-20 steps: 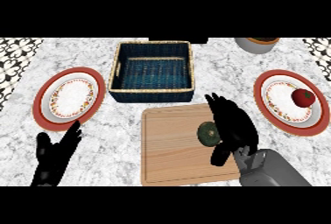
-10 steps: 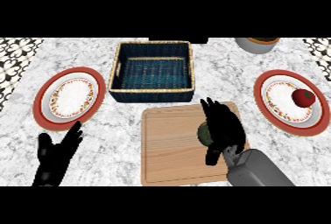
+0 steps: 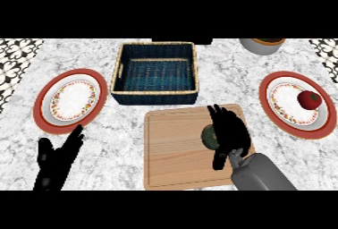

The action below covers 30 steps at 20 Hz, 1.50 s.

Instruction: Pick the squash from the cutting board and place it in the basket

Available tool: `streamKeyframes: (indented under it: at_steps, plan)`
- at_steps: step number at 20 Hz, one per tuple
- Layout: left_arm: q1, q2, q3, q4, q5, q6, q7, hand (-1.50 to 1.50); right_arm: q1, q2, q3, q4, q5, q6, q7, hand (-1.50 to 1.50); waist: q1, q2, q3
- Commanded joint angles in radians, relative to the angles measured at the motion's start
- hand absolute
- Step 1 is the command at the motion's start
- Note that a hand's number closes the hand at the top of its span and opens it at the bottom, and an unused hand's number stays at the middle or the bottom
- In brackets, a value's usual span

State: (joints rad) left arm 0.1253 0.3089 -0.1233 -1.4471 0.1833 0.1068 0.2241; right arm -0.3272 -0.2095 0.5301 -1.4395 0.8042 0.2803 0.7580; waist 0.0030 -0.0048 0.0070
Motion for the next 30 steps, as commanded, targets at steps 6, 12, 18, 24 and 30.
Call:
streamKeyframes:
  at_steps: [6, 12, 18, 24, 30]
  plan:
    - [0.025, -0.004, 0.039, 0.044, -0.016, -0.051, 0.016, 0.0, 0.045, 0.066, -0.016, 0.059, 0.089, -0.051, -0.059, -1.5, 0.0, 0.005, -0.007]
    - [0.049, -0.027, 0.042, 0.046, -0.021, -0.067, 0.002, 0.0, 0.018, 0.019, -0.02, 0.115, 0.133, -0.049, -0.178, 1.5, 0.002, 0.005, -0.007]
    - [0.012, -0.044, 0.061, 0.032, -0.035, -0.053, 0.049, 0.0, 0.001, 0.029, 0.001, 0.108, 0.224, -0.037, -0.184, 1.5, -0.001, 0.004, -0.007]
    - [-0.025, -0.058, 0.089, 0.114, -0.063, -0.075, -0.019, 0.0, 0.017, 0.024, -0.027, 0.203, 0.293, -0.146, -0.276, 1.5, -0.002, 0.005, -0.007]
    - [-0.059, -0.046, 0.02, 0.044, -0.083, -0.094, 0.048, 0.0, -0.229, 0.207, 0.242, 0.139, 0.141, -0.072, 0.166, 1.5, 0.137, 0.021, -0.008]
